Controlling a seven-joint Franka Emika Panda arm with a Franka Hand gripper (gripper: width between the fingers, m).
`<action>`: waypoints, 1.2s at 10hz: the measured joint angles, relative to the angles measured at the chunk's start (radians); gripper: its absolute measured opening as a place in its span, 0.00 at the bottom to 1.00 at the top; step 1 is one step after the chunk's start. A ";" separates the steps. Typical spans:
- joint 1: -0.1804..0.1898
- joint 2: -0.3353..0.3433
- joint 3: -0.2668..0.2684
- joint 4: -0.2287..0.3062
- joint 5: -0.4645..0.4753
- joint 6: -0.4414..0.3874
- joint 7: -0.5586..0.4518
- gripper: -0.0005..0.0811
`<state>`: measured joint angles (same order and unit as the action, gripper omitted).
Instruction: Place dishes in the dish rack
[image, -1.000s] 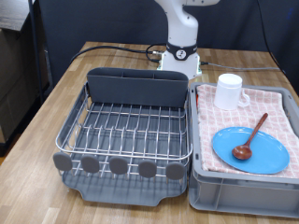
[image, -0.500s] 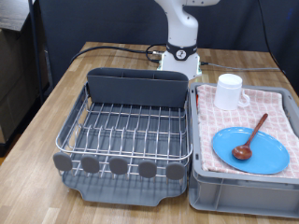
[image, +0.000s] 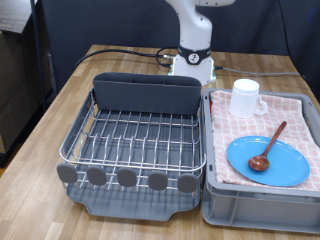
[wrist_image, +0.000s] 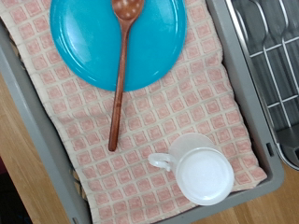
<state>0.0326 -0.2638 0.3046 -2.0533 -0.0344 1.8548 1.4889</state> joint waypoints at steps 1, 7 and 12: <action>0.000 0.028 0.015 0.024 -0.013 0.006 0.025 0.99; 0.000 0.142 0.044 0.089 -0.025 0.037 0.069 0.99; 0.000 0.160 0.052 -0.095 -0.111 0.289 0.086 0.99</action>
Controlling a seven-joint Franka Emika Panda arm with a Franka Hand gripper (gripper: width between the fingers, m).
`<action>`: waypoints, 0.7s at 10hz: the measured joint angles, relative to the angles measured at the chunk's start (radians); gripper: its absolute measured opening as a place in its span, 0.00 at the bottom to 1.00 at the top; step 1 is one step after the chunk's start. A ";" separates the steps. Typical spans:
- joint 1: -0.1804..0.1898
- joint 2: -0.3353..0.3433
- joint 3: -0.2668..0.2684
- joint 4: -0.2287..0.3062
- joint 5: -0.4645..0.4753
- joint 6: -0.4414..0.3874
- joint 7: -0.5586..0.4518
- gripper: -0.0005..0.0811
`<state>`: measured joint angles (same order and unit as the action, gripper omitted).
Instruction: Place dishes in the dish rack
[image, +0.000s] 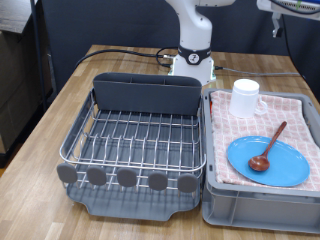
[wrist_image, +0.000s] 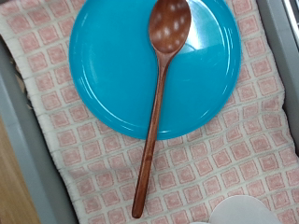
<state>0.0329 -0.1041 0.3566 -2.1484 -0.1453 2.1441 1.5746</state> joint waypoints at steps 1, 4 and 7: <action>0.000 0.006 0.004 -0.035 -0.018 0.038 0.012 0.99; 0.000 0.025 0.009 -0.080 -0.034 0.109 0.016 0.99; 0.000 0.051 0.008 -0.085 -0.041 0.167 -0.030 0.99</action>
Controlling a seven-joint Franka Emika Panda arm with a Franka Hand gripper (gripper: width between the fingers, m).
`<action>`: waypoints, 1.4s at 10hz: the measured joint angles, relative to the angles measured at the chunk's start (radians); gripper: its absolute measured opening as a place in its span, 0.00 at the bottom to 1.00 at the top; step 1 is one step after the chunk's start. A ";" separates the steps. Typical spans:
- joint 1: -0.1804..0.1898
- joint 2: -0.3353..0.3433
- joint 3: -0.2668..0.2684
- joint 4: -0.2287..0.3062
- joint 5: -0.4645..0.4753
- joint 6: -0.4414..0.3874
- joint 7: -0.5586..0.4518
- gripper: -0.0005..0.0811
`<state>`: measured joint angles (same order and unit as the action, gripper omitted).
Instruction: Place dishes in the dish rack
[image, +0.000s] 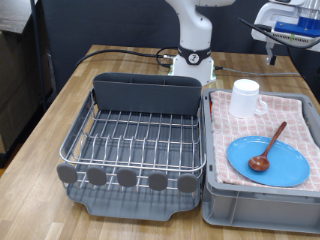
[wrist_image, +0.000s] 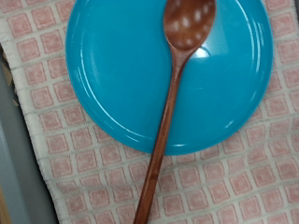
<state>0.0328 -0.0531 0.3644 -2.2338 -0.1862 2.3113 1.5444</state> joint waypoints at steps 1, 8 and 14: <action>0.000 0.025 0.000 -0.003 -0.020 0.038 0.006 0.99; 0.005 0.193 -0.004 -0.004 -0.224 0.196 0.212 0.99; 0.017 0.298 -0.032 -0.004 -0.372 0.242 0.421 0.99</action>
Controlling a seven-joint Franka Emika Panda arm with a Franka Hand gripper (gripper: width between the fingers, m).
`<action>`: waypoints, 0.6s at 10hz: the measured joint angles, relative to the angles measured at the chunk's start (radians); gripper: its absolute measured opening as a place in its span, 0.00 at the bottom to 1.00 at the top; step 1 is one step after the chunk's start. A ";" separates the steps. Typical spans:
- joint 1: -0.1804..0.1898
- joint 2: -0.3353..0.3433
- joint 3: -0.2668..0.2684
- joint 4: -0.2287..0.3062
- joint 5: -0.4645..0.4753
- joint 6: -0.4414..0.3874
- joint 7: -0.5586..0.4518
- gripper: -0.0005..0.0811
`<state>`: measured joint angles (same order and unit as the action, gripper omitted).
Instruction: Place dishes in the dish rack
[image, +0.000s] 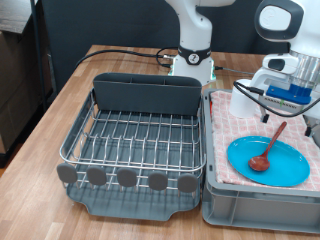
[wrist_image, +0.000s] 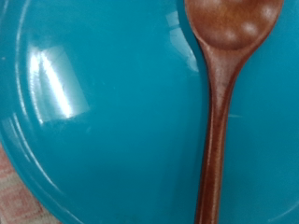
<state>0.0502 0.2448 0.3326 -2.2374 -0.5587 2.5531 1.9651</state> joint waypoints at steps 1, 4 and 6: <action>0.000 0.014 -0.004 0.000 -0.007 0.009 0.015 0.99; 0.003 0.054 -0.020 0.001 -0.039 0.040 0.050 0.99; 0.018 0.073 -0.043 0.002 -0.102 0.049 0.111 0.99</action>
<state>0.0680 0.3177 0.2892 -2.2354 -0.6607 2.6024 2.0760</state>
